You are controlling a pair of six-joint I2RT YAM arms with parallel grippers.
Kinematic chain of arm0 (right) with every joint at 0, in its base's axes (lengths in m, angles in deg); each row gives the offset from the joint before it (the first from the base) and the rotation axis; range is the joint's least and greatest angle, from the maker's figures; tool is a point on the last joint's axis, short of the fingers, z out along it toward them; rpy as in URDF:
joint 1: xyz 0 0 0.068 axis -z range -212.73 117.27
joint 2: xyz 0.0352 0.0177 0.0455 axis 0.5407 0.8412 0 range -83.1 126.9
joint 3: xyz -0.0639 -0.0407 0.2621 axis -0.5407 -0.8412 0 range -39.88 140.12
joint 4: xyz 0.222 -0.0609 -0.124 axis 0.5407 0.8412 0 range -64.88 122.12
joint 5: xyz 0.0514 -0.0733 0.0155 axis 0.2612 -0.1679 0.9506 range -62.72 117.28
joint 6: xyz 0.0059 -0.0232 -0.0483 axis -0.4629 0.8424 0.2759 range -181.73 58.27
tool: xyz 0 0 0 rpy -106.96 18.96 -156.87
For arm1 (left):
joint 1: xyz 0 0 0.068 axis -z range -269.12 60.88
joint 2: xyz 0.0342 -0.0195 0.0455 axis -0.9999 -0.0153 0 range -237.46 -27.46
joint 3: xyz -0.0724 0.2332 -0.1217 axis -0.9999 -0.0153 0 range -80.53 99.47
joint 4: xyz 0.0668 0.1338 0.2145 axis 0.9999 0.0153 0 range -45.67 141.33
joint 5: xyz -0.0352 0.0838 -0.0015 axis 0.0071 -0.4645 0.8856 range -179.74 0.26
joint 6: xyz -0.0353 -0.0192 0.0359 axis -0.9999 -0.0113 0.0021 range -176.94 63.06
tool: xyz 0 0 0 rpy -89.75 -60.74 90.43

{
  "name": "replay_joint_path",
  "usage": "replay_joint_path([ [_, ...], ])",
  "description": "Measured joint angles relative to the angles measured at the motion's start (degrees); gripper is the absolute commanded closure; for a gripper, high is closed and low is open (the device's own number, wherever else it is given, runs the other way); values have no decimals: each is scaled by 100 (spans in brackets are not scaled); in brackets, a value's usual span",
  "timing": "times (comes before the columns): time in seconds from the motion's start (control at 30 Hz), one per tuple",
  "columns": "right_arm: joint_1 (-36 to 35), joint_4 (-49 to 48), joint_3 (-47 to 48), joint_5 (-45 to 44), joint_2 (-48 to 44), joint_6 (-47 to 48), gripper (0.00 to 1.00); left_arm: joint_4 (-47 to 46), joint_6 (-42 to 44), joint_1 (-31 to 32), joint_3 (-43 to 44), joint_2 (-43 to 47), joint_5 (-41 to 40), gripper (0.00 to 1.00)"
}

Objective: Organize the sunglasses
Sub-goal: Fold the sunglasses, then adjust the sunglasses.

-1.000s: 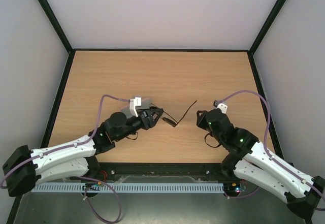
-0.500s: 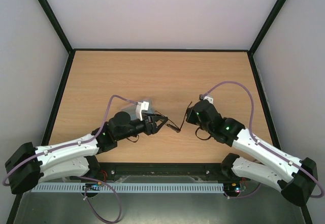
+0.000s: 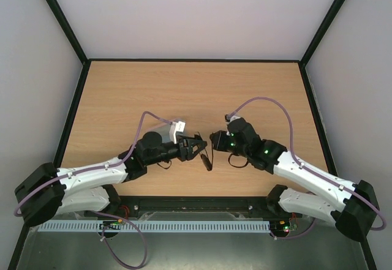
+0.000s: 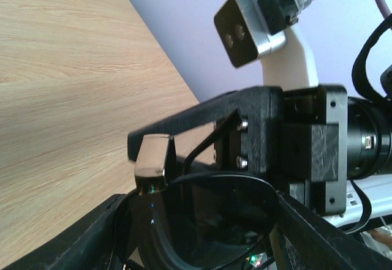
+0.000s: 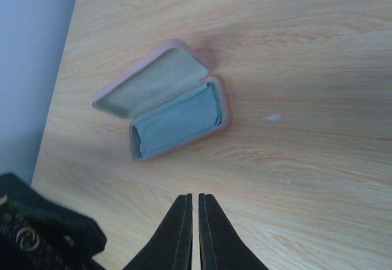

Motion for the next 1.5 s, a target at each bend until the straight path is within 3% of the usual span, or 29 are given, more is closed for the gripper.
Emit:
replay_joint_path([
  [0.33, -376, -474, -302, 640, 37, 70, 96, -551, -188, -61, 0, -428, 249, 38],
  [0.63, -485, -306, -280, 372, 127, 44, 94, -828, -284, -70, 0, -603, 361, 38],
  [0.97, -485, 358, -280, -208, -693, 9, 92, -1091, -321, -98, -11, -570, 688, 38],
  [1.1, -483, 638, -282, -225, -992, 17, 82, -1362, -409, -153, -70, -573, 931, 38],
  [1.27, -479, 697, -400, 122, -1961, 79, 71, -1495, -476, -197, -114, -568, 1180, 38],
  [1.5, -470, 358, -793, 1115, -2730, 131, 71, -1600, -557, -223, -192, -354, 1373, 38],
])
